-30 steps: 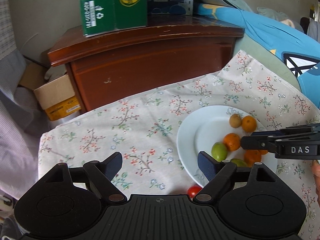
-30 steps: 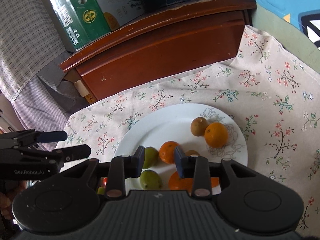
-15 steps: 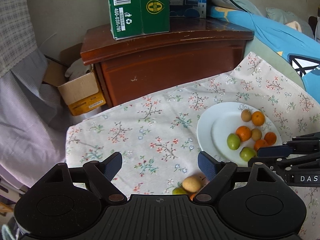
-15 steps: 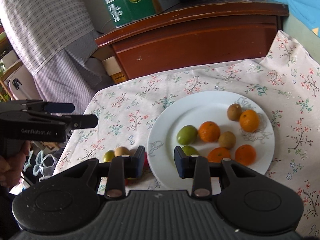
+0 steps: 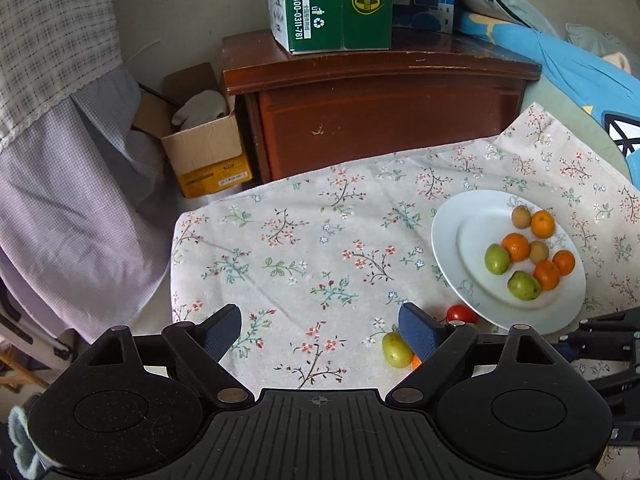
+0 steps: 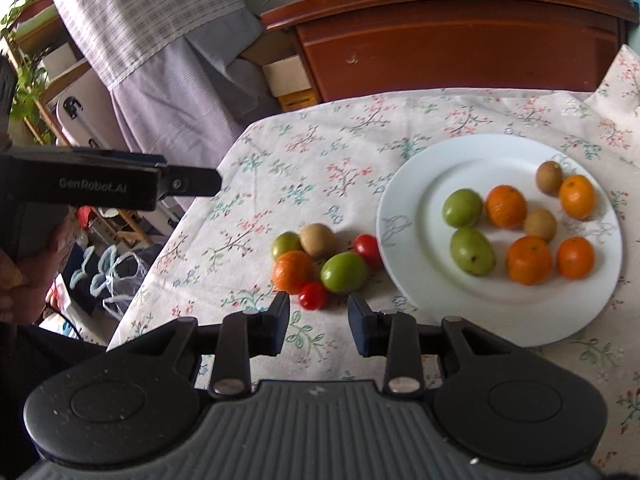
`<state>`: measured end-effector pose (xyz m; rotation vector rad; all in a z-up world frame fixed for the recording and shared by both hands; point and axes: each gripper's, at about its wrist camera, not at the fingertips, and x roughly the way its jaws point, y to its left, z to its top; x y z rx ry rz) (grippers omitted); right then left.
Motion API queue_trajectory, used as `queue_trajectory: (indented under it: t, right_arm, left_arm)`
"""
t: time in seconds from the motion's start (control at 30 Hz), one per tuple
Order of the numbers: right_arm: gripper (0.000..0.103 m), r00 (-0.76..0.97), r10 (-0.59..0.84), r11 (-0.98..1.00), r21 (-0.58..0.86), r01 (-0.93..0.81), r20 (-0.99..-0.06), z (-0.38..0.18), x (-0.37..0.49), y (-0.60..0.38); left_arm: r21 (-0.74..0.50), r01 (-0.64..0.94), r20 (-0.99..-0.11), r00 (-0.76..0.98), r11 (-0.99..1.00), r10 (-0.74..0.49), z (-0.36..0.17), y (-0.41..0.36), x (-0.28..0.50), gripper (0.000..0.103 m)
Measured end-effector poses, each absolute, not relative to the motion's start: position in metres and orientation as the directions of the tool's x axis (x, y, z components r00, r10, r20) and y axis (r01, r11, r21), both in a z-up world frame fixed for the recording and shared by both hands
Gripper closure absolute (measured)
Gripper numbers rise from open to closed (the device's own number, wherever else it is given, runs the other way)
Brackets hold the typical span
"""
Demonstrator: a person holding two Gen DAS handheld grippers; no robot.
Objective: Organize fruits
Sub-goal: 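Move the right tool toward a red cherry tomato while the left tool returns to the pile, then close the right tool on the red cherry tomato while the left tool grasps an orange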
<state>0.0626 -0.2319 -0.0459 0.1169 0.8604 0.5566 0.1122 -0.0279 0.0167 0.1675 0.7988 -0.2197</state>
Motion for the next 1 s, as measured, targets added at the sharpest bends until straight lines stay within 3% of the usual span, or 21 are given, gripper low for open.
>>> queue_trajectory:
  t: [0.47, 0.67, 0.8, 1.0]
  right_arm:
    - [0.07, 0.522, 0.473, 0.863, 0.254, -0.437, -0.71, -0.062, 0.07, -0.211]
    - [0.076, 0.527, 0.459, 0.869, 0.239, -0.433, -0.715, -0.068, 0.074, -0.208]
    - [0.085, 0.53, 0.463, 0.868, 0.24, -0.435, -0.711, -0.068, 0.075, -0.209]
    - [0.085, 0.518, 0.481, 0.852, 0.236, -0.468, -0.708, -0.061, 0.067, -0.211]
  left_arm:
    - [0.04, 0.275, -0.742, 0.652, 0.961, -0.156, 0.005, -0.029, 0.116, 0.015]
    - [0.05, 0.284, -0.752, 0.642, 0.957, -0.151, -0.001, -0.031, 0.116, 0.015]
    - [0.055, 0.296, -0.757, 0.635, 0.954, -0.154, -0.004, -0.034, 0.116, 0.015]
    - [0.054, 0.328, -0.762, 0.624, 0.943, -0.174, -0.008, -0.036, 0.113, 0.015]
